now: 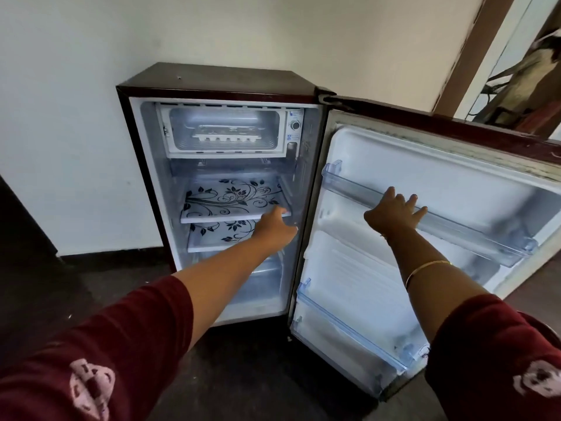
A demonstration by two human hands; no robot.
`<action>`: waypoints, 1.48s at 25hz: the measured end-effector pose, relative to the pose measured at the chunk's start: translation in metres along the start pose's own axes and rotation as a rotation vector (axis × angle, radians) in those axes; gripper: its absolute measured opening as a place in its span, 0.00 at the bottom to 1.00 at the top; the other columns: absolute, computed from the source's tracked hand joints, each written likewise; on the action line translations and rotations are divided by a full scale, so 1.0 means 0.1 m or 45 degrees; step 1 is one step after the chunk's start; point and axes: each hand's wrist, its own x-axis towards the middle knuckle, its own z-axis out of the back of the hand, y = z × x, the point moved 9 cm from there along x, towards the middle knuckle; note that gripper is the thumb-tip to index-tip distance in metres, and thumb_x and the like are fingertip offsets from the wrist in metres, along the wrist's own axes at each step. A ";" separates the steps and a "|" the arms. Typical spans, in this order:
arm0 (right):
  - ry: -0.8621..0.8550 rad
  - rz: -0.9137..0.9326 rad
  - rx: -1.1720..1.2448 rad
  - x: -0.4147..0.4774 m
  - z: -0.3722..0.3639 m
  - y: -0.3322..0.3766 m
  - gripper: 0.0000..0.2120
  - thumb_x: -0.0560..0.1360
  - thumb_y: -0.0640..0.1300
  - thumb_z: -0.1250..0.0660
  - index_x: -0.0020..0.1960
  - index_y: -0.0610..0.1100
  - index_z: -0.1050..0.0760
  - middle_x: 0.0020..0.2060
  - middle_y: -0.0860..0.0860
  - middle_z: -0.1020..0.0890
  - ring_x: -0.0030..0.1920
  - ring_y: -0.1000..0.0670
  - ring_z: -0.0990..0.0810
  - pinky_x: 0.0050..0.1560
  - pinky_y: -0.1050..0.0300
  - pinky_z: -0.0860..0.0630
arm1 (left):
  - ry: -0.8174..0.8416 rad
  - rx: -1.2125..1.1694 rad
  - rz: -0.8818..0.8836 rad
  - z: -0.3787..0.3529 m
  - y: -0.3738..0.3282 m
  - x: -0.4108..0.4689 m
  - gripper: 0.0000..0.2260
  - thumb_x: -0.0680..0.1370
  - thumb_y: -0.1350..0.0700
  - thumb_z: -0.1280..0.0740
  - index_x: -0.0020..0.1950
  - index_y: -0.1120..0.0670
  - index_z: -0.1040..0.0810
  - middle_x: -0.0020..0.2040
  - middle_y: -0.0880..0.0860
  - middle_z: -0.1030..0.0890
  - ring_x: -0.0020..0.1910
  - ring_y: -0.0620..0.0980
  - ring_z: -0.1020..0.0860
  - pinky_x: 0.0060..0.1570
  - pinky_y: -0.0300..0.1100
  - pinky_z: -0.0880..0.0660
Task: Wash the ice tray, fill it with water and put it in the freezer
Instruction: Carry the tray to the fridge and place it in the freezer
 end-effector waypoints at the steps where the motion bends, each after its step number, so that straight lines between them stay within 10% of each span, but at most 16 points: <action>1: 0.014 0.000 0.008 0.01 -0.01 -0.04 0.27 0.72 0.42 0.41 0.70 0.39 0.42 0.70 0.42 0.35 0.75 0.39 0.51 0.72 0.37 0.55 | 0.000 -0.009 0.008 -0.01 0.01 -0.04 0.24 0.75 0.53 0.36 0.70 0.52 0.37 0.64 0.56 0.29 0.53 0.54 0.24 0.47 0.42 0.29; 19: -0.103 0.321 -0.382 -0.58 -0.07 0.35 0.36 0.73 0.44 0.38 0.74 0.36 0.50 0.69 0.40 0.36 0.69 0.39 0.37 0.70 0.41 0.45 | -0.011 0.054 0.040 -0.25 0.13 -0.35 0.23 0.76 0.54 0.37 0.71 0.55 0.36 0.69 0.57 0.32 0.64 0.56 0.29 0.53 0.41 0.33; 31: 0.120 0.439 -0.217 -1.27 0.06 0.99 0.21 0.77 0.47 0.44 0.67 0.39 0.32 0.65 0.38 0.31 0.64 0.40 0.30 0.63 0.50 0.34 | -0.084 -0.115 -0.183 -0.07 -0.12 -0.46 0.18 0.78 0.58 0.38 0.67 0.60 0.31 0.65 0.57 0.25 0.62 0.55 0.26 0.60 0.45 0.29; 37: 0.237 0.385 -0.194 -1.67 0.03 1.34 0.20 0.77 0.45 0.44 0.66 0.40 0.30 0.66 0.36 0.31 0.64 0.40 0.29 0.59 0.50 0.29 | -0.068 -0.077 -0.289 0.17 0.00 -0.65 0.12 0.75 0.67 0.38 0.58 0.66 0.25 0.57 0.63 0.21 0.53 0.52 0.25 0.37 0.23 0.36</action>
